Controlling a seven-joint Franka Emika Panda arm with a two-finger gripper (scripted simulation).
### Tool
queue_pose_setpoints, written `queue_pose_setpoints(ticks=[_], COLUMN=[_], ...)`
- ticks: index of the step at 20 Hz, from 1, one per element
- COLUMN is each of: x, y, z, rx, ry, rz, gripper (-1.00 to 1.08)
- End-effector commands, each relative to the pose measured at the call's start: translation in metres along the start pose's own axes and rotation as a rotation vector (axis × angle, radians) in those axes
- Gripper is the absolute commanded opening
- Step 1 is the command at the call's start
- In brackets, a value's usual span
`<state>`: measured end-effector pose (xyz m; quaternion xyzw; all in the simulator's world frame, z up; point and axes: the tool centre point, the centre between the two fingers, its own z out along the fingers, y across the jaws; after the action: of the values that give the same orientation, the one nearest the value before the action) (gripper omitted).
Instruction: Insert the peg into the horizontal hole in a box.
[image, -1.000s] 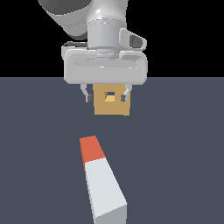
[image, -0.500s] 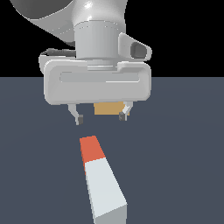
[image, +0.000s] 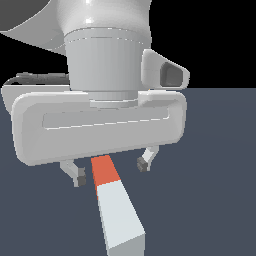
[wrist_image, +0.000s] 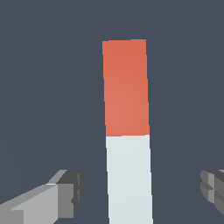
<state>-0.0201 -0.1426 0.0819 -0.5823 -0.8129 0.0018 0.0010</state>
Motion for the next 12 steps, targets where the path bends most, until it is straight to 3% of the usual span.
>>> queue_pose_setpoints(ticks=[1, 12], x=[-0.011, -0.026], y=[-0.002, -0.004], z=[0.005, 0.011], rx=[-0.002, -0.004], ry=[0.000, 0.000], rz=[-0.017, -0.036], gripper=[1.00, 1.00])
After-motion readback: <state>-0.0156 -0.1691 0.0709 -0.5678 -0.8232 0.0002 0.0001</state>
